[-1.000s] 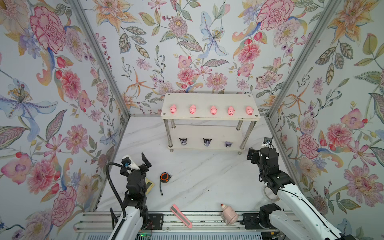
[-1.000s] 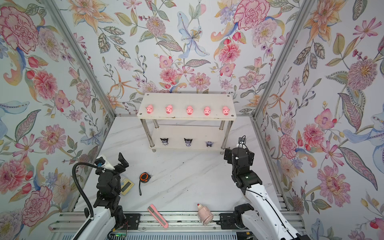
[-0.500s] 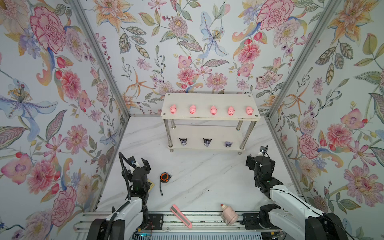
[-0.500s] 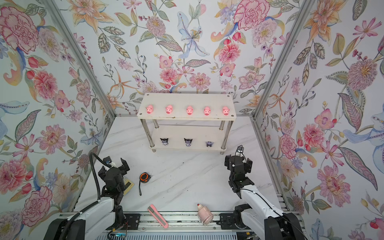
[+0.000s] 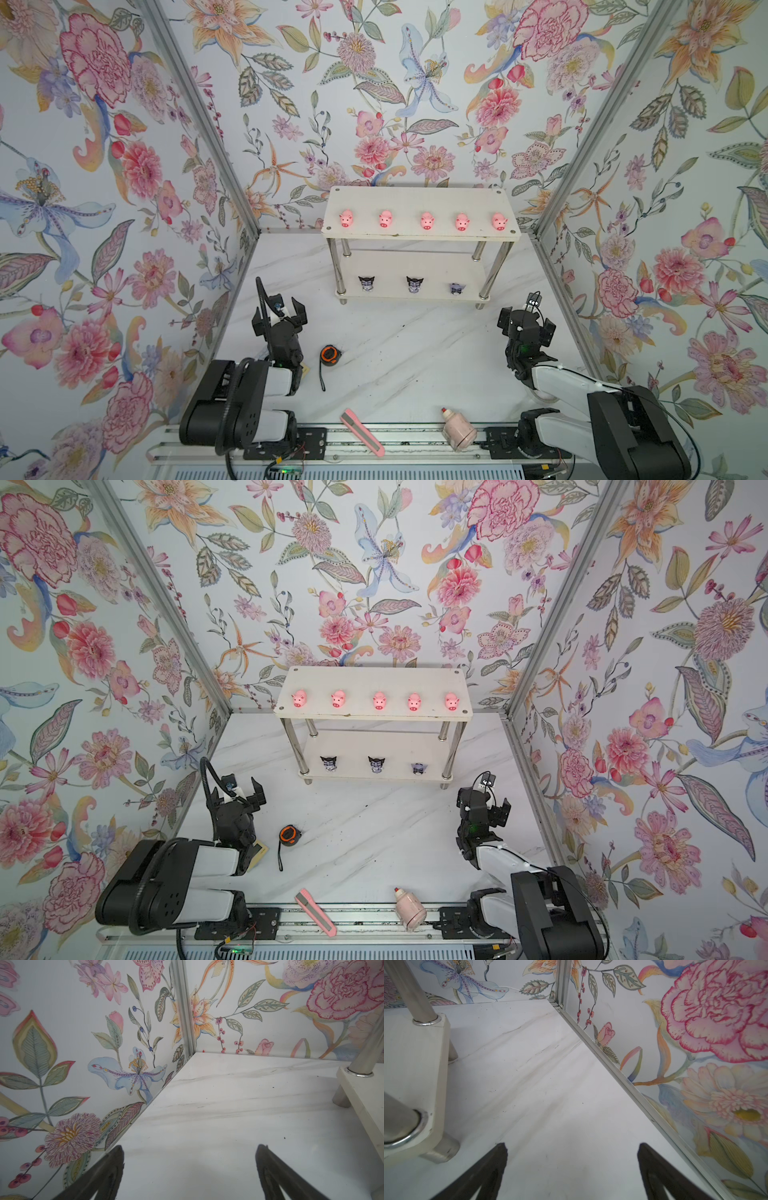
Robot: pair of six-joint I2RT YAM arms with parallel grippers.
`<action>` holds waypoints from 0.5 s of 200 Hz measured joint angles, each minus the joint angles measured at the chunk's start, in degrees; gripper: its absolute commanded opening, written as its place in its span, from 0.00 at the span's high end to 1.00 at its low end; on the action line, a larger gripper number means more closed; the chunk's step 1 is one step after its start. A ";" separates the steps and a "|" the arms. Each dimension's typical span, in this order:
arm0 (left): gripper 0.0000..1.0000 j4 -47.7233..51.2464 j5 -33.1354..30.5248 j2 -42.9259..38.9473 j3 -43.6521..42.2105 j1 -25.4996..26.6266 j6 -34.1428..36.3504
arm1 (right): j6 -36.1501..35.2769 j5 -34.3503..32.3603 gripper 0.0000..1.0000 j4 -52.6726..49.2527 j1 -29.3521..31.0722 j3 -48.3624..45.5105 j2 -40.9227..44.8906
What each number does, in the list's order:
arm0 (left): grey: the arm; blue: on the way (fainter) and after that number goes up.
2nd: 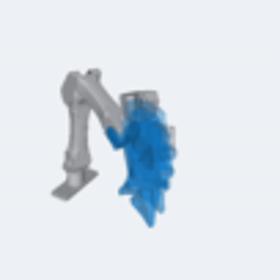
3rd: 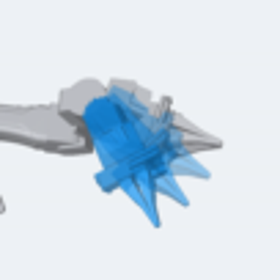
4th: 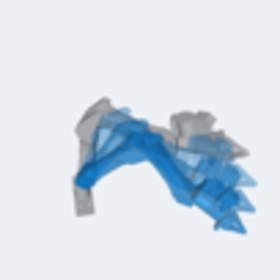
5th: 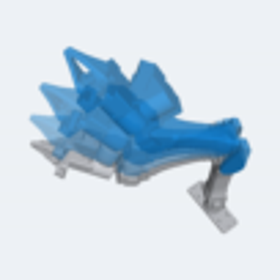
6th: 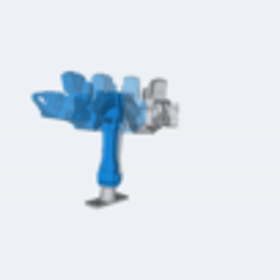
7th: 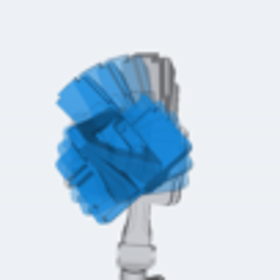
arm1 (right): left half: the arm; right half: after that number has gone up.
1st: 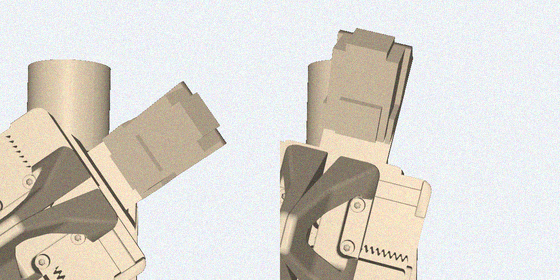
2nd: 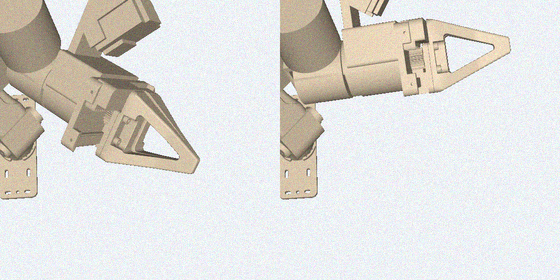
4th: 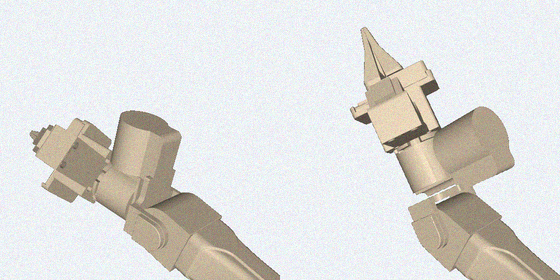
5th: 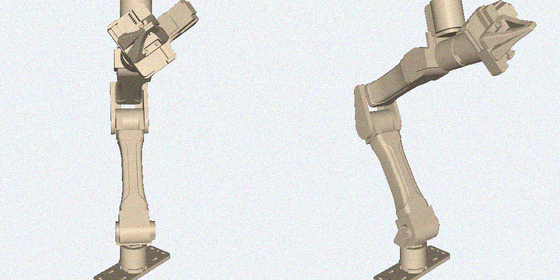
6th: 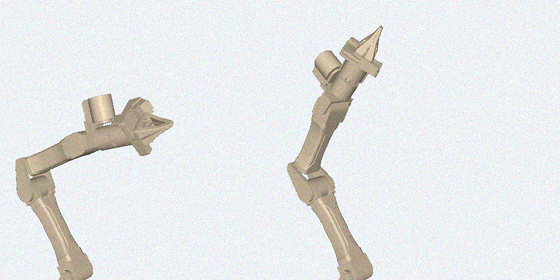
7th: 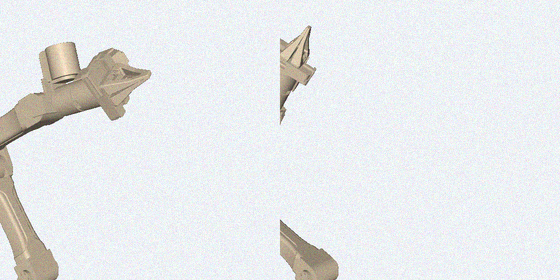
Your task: Place and organize the plastic toys onto the shelf
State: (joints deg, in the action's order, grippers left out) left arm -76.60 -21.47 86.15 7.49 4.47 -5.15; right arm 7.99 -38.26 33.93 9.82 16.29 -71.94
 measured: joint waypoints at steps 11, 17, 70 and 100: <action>0.01 -3.56 1.60 4.20 -0.52 0.81 1.55 | -0.59 0.07 0.01 3.04 -0.22 0.72 -2.69; 0.01 -3.98 2.12 4.72 -1.11 1.31 2.27 | -1.01 0.07 0.01 4.81 -0.22 0.81 -3.74; 0.01 -7.32 4.37 4.72 -0.24 1.81 4.39 | -4.17 0.79 0.01 22.80 -1.79 -1.14 -10.23; 0.01 -7.02 4.37 4.72 1.22 1.81 4.39 | -4.50 5.60 0.01 23.34 -3.78 -0.68 -10.93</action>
State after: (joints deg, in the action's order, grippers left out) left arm -83.61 -17.10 90.87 8.71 6.28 -0.75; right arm 3.49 -32.67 57.28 6.04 15.62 -82.87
